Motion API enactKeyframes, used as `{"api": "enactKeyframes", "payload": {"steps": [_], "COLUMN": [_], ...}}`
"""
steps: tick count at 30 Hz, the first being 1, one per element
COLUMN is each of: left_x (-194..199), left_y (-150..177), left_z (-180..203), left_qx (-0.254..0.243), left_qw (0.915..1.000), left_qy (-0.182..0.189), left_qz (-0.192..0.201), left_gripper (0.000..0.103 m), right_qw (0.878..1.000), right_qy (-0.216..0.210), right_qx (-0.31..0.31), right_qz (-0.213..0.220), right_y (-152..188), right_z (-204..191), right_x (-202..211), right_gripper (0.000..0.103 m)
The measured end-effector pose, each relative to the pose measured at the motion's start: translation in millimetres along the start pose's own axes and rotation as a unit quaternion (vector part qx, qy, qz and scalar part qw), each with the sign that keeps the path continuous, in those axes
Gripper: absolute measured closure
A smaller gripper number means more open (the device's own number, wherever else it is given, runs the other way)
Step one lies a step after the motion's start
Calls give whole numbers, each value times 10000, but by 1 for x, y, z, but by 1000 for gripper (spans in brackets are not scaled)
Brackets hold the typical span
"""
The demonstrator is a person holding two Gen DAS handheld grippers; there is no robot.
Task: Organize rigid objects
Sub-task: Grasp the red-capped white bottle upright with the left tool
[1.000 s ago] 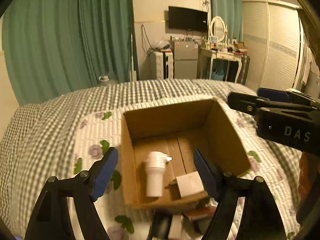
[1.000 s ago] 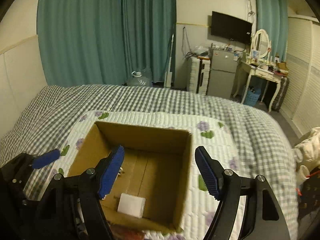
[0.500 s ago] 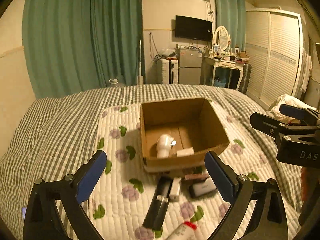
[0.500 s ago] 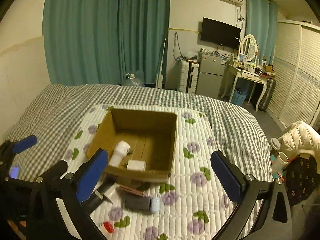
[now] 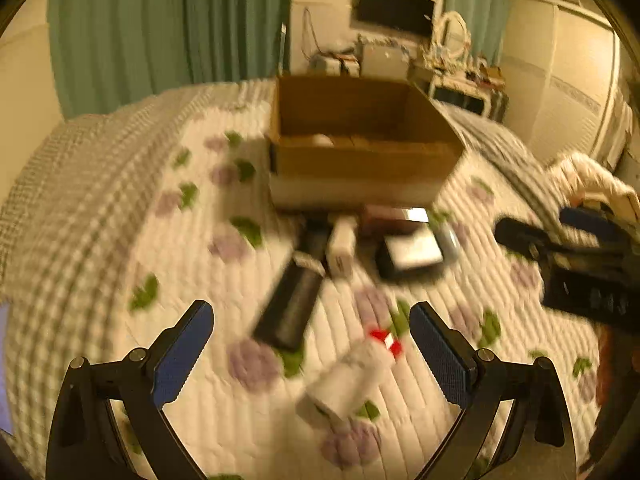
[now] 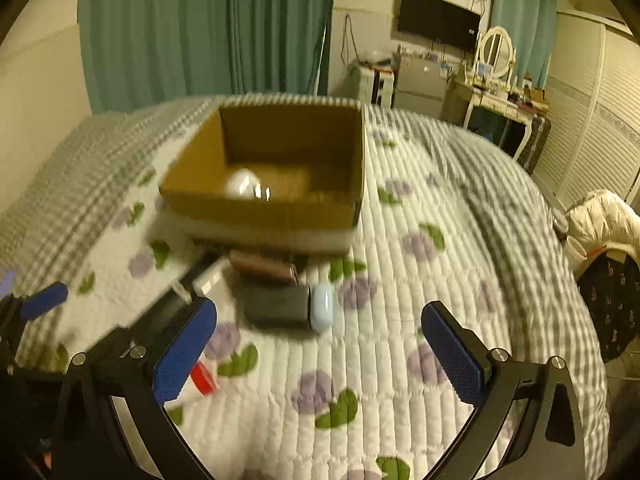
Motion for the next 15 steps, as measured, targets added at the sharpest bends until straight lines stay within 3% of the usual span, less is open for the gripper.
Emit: {"api": "enactKeyframes", "payload": {"steps": [7, 11, 12, 15], "left_x": [-36, -49, -52, -50], "left_y": [30, 38, 40, 39], "left_z": [37, 51, 53, 54], "left_qx": [-357, -560, -646, -645], "left_qw": [9982, 9963, 9959, 9960], "left_qy": [242, 272, 184, 229], "left_qz": [-419, -588, -598, -567], "left_gripper": [8, 37, 49, 60], "right_qw": [9993, 9986, 9984, 9981], "right_qy": [166, 239, 215, 116], "right_qx": [-151, -242, -294, -406], "right_qz": [-296, -406, -424, -452], "right_y": [19, 27, 27, 28], "right_z": [16, 25, 26, 29], "right_x": [-28, -42, -43, -47], "right_gripper": [0, 0, 0, 0]}}
Point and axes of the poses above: each gripper's, at about its wrist camera, not at the fingertips, and x roughly against the way its jaws point, z to its right, y to its underside, the point moved 3 cm from there along -x, roughly the way its jaws point, and after that the axes turned 11 degrees about -x, right-handed, at the moved point
